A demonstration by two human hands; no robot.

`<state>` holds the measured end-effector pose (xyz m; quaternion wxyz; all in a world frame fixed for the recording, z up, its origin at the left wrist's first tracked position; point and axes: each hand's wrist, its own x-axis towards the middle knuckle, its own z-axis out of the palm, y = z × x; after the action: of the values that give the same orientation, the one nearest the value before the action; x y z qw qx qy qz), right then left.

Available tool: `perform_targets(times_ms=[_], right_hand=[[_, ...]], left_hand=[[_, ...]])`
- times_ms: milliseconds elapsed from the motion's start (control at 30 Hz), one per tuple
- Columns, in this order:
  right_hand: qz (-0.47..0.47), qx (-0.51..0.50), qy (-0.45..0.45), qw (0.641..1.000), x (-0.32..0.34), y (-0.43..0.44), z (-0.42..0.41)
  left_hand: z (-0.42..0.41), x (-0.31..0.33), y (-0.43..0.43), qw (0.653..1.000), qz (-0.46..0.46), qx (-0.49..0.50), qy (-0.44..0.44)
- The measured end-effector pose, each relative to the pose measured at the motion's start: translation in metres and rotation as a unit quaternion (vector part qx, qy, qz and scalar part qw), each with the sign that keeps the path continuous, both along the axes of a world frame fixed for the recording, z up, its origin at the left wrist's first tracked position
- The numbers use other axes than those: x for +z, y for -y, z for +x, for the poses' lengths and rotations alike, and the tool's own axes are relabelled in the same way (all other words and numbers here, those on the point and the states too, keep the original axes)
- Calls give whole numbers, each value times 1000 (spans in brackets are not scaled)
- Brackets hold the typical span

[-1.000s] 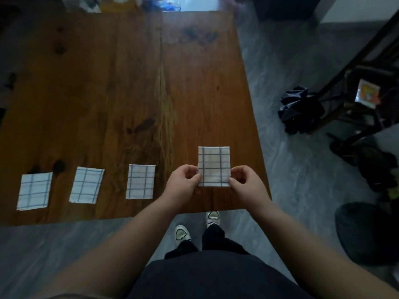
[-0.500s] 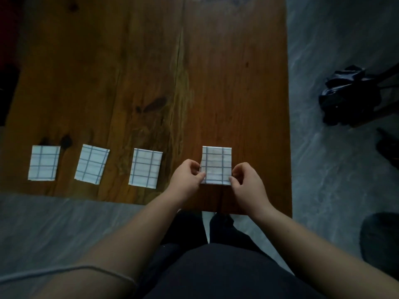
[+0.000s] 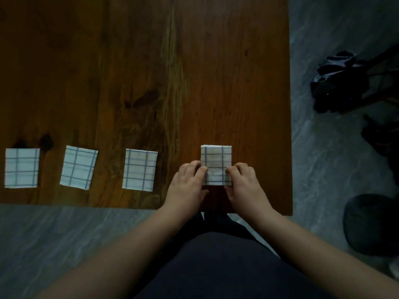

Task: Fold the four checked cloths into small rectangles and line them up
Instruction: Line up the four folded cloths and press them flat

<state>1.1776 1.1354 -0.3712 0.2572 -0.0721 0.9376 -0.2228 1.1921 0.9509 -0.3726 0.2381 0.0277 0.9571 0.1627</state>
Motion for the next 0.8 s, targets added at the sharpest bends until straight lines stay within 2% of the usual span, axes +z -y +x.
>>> perform_targets(times_ms=[800], right_hand=[[17, 20, -46, 999, -5, 17, -45]], left_hand=[[-55, -5, 25, 999, 28, 0, -30]])
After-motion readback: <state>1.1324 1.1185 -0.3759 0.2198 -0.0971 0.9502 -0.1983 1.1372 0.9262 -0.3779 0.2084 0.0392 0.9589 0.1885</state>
